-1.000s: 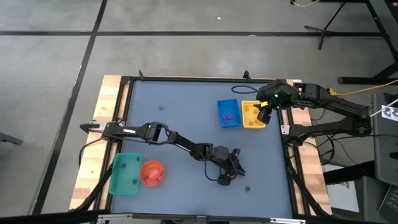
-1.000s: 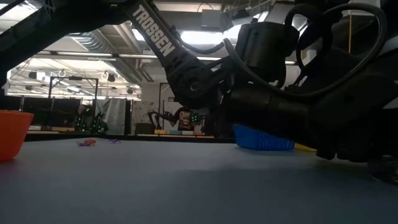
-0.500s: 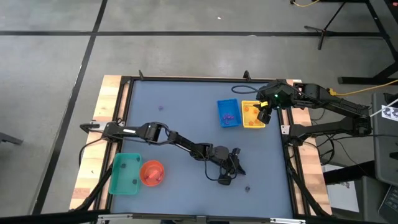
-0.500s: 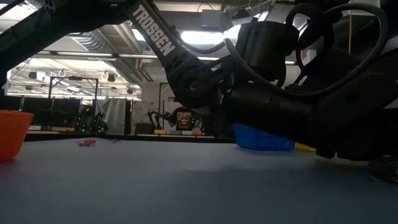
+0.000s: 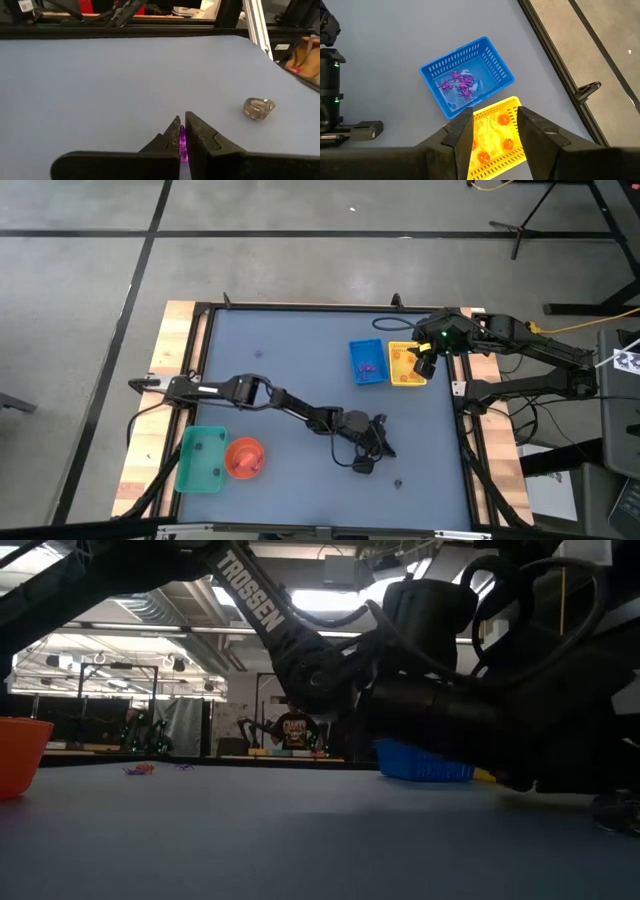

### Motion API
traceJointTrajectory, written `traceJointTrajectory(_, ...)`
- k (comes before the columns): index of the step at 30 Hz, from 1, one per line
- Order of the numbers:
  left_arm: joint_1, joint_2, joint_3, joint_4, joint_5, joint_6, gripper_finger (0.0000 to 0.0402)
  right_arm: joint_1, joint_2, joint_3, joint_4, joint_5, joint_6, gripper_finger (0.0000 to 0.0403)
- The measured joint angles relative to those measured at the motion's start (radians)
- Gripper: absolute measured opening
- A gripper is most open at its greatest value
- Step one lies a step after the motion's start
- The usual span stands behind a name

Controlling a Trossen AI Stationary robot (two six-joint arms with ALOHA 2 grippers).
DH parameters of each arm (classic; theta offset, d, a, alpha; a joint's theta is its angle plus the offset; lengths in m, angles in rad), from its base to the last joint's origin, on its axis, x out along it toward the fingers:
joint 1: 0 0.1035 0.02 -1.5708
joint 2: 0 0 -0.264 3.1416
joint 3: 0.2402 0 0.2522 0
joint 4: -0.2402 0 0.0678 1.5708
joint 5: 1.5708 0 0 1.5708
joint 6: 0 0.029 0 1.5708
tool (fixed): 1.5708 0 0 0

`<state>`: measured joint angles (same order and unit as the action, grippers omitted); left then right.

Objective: Sort Halloween decoration
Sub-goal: Put the violet witch hat toy into the orange bin

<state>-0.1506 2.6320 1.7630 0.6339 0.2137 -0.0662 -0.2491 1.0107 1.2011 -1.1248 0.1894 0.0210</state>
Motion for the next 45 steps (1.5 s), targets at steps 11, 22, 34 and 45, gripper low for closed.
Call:
traceJointTrajectory(11,0.022,-0.134,0.000,-0.142,0.016,0.048,0.0000,0.000,0.000,0.000,-0.002,0.000,0.000,0.0152)
traceJointTrajectory(22,0.014,-0.384,0.001,-0.590,0.008,0.163,0.0000,0.000,0.000,0.000,-0.007,-0.002,0.000,0.0152)
traceJointTrajectory(34,-0.032,-0.634,0.000,-1.077,-0.083,0.146,0.0000,0.000,0.000,0.000,-0.008,0.000,-0.001,0.0152)
traceJointTrajectory(45,-0.119,-0.758,0.000,-1.430,-0.143,0.020,0.0000,0.000,0.000,0.000,-0.007,0.000,-0.001,0.0152)
